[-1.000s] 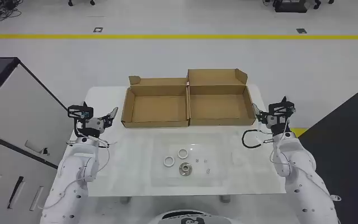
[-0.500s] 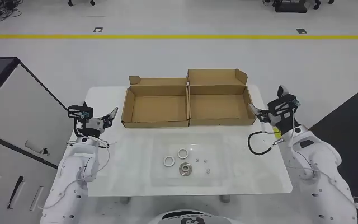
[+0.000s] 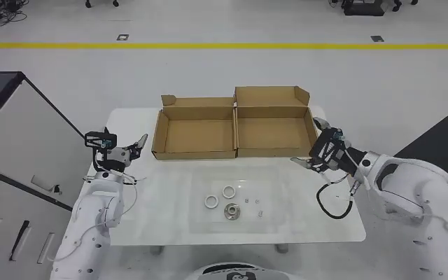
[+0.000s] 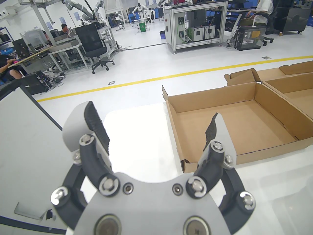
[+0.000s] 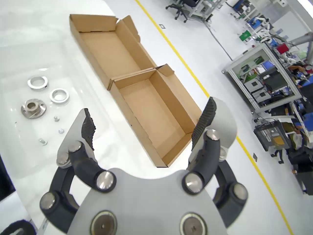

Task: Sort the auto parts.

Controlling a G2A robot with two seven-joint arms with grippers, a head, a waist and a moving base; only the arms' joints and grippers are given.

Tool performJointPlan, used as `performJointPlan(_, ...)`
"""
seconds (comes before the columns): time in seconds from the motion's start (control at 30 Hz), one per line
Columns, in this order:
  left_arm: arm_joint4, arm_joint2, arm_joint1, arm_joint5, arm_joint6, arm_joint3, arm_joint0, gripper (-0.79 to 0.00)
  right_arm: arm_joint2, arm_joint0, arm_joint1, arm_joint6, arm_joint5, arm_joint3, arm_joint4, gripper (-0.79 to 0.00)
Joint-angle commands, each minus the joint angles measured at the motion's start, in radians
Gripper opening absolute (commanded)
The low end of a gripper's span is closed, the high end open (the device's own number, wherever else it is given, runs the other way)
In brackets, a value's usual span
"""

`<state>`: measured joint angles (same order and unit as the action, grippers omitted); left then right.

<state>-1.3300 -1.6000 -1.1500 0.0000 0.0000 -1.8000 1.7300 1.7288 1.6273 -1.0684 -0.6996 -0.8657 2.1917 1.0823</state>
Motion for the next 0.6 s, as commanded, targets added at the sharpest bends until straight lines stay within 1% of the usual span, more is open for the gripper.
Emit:
performJointPlan(0.0, 0.000, 0.000, 0.000, 0.000, 0.000, 0.000, 0.000, 0.000, -0.026, -0.035, 0.007, -0.080, -0.026, -0.005, -0.044, 0.000)
performJointPlan(0.13, 0.000, 0.000, 0.000, 0.000, 0.000, 0.000, 0.000, 0.000, -0.084, -0.100, 0.020, -0.207, -0.048, -0.015, -0.121, 0.000)
performJointPlan(0.33, 0.000, 0.000, 0.000, 0.000, 0.000, 0.000, 0.000, 0.000, -0.234, -0.185, 0.065, -0.285, 0.030, -0.037, -0.184, 0.000)
performJointPlan(0.57, 0.000, 0.000, 0.000, 0.000, 0.000, 0.000, 0.000, 0.000, -0.429, -0.332, 0.140, -0.429, 0.174, -0.078, -0.346, 0.000)
